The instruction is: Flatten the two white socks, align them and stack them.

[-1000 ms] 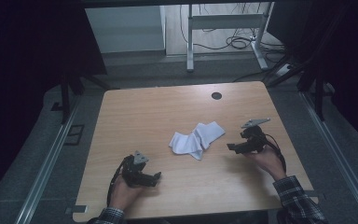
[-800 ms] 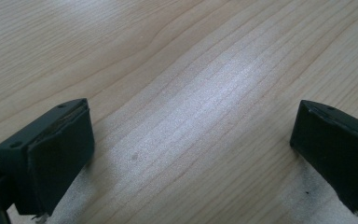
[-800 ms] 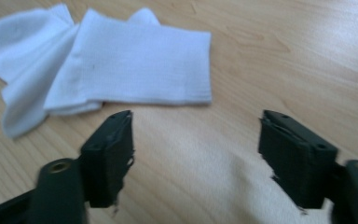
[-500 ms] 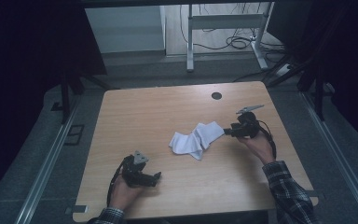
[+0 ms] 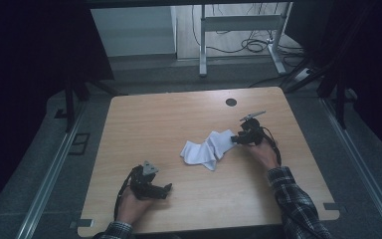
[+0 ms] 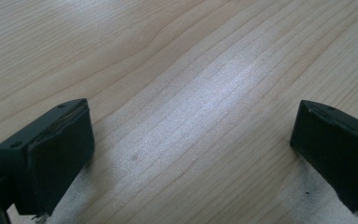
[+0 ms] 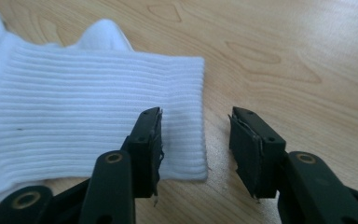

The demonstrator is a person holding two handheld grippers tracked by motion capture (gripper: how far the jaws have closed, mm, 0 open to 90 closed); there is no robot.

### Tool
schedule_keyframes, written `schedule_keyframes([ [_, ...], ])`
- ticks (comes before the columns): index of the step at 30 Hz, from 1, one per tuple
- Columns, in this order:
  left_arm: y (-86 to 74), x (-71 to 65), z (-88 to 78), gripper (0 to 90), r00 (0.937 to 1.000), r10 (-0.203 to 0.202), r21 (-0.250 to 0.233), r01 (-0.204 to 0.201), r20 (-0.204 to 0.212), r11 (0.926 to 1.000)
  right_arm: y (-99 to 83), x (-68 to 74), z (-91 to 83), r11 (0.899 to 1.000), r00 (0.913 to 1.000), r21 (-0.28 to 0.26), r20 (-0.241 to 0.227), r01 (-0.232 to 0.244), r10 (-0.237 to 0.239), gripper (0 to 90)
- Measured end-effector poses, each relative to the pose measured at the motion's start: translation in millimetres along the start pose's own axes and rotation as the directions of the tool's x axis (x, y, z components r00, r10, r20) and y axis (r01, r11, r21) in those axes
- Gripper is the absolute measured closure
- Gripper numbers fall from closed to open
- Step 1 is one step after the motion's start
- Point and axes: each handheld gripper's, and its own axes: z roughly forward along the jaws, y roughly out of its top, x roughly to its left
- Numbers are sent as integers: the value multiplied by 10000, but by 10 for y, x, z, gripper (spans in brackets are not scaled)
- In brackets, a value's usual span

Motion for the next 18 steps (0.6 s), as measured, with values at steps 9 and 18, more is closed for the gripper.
schedule_keyframes([
  [9, 1, 2, 0, 0, 10000, 32, 3, -32, -3, 10000, -96, -164, -120, 9995, 9985, 95, 467, -305, 300, 787],
  [18, 2, -3, 2, 0, 10000, -35, 1, 35, -32, 10000, -68, -273, -443, 9915, 9914, -69, -162, -1302, 1301, 816],
])
